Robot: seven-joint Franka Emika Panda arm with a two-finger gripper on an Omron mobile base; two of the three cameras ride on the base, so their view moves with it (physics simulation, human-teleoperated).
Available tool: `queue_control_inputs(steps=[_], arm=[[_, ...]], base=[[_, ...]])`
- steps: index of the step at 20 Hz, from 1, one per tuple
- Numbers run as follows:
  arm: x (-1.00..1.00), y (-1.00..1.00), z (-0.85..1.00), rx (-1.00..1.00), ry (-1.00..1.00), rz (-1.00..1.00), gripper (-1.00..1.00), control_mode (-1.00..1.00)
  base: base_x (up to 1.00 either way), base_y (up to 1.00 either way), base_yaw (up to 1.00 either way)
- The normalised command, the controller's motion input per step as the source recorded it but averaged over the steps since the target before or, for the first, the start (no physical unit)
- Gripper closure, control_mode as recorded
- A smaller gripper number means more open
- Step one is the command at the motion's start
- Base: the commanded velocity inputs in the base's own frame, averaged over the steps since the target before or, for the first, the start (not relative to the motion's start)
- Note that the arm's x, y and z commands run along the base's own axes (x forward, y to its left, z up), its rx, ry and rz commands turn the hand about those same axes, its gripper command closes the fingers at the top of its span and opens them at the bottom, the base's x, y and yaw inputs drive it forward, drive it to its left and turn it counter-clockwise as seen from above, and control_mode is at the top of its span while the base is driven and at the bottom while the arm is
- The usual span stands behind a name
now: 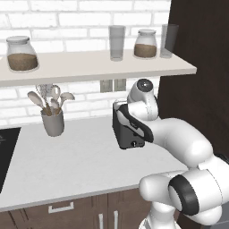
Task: Start the toaster. Once the lever pops up, take the bread to the plate on the dining counter.
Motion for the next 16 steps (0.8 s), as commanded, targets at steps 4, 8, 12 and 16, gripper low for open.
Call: queue_control_inputs(steps=[4, 8, 12, 16], arm=[[0.0, 0.0, 0.0, 0.0, 0.0, 0.0, -1.0, -1.0], [-0.05, 0.0, 0.02, 0.04, 0.03, 0.0, -1.0, -1.0], [-0.06, 0.0, 0.0, 0.0, 0.01, 0.0, -1.0, -1.0], [-0.02, 0.0, 0.0, 0.0, 0.0, 0.0, -1.0, -1.0]], base=[[0.0, 0.0, 0.0], [0.0, 0.0, 0.0], [0.0, 0.0, 0.0], [0.0, 0.0, 0.0]])
